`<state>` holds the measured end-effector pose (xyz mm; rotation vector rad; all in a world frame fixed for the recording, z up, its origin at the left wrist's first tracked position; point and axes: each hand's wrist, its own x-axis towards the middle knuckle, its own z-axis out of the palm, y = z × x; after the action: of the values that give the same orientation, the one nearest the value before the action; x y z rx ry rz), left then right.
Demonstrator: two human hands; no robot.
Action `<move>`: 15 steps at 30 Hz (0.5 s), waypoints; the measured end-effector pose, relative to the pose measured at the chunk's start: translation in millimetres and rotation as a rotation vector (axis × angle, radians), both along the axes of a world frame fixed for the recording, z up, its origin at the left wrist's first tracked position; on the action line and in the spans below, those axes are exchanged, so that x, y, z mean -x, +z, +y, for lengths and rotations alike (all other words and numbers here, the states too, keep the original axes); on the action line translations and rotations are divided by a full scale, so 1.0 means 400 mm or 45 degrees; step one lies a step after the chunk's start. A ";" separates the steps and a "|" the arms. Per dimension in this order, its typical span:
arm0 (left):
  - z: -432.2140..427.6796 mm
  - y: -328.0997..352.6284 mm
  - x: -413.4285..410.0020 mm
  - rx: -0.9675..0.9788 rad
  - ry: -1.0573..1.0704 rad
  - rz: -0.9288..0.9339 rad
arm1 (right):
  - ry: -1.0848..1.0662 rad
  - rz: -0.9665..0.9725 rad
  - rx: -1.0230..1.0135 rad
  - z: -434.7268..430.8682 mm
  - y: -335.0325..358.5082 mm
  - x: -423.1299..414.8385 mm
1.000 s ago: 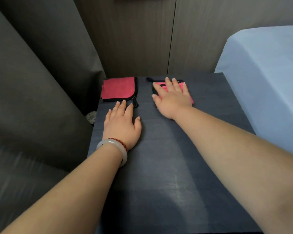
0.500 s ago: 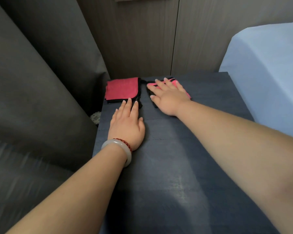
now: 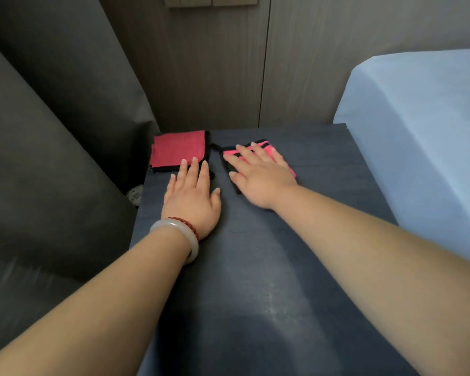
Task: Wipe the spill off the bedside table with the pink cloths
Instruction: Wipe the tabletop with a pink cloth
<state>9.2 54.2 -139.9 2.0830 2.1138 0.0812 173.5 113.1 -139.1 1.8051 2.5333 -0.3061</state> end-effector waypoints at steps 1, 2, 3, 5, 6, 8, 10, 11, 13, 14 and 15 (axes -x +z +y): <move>0.001 -0.001 -0.004 0.020 0.012 0.014 | -0.100 -0.011 -0.001 0.028 0.001 -0.061; 0.000 -0.004 -0.008 0.033 0.019 0.025 | -0.235 -0.037 0.007 0.059 0.001 -0.131; -0.003 -0.008 -0.012 0.030 0.022 0.033 | -0.381 -0.071 0.034 0.085 0.004 -0.200; -0.006 -0.012 -0.017 0.008 0.026 0.041 | -0.618 -0.108 0.109 0.109 0.009 -0.288; -0.006 -0.013 -0.019 0.002 0.026 0.047 | -0.694 -0.113 0.134 0.109 0.011 -0.296; -0.004 -0.014 -0.019 0.005 0.023 0.061 | -0.735 -0.104 0.137 0.098 0.014 -0.243; -0.002 -0.014 -0.018 0.005 0.016 0.064 | -0.597 -0.076 0.094 0.074 0.011 -0.143; -0.001 -0.013 -0.017 0.005 0.009 0.062 | -0.484 -0.058 0.061 0.053 0.009 -0.084; -0.004 -0.014 -0.015 0.002 0.003 0.038 | -0.240 -0.015 0.002 0.000 0.003 0.028; -0.006 -0.013 -0.013 -0.002 0.001 0.024 | -0.142 0.006 -0.006 -0.022 0.000 0.065; -0.007 -0.012 -0.012 -0.005 -0.004 0.018 | -0.076 0.017 0.001 -0.031 -0.002 0.078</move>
<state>14.1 51.5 -144.8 2.0953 2.1199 0.0703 142.4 100.7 -140.0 1.8880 2.4909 -0.3212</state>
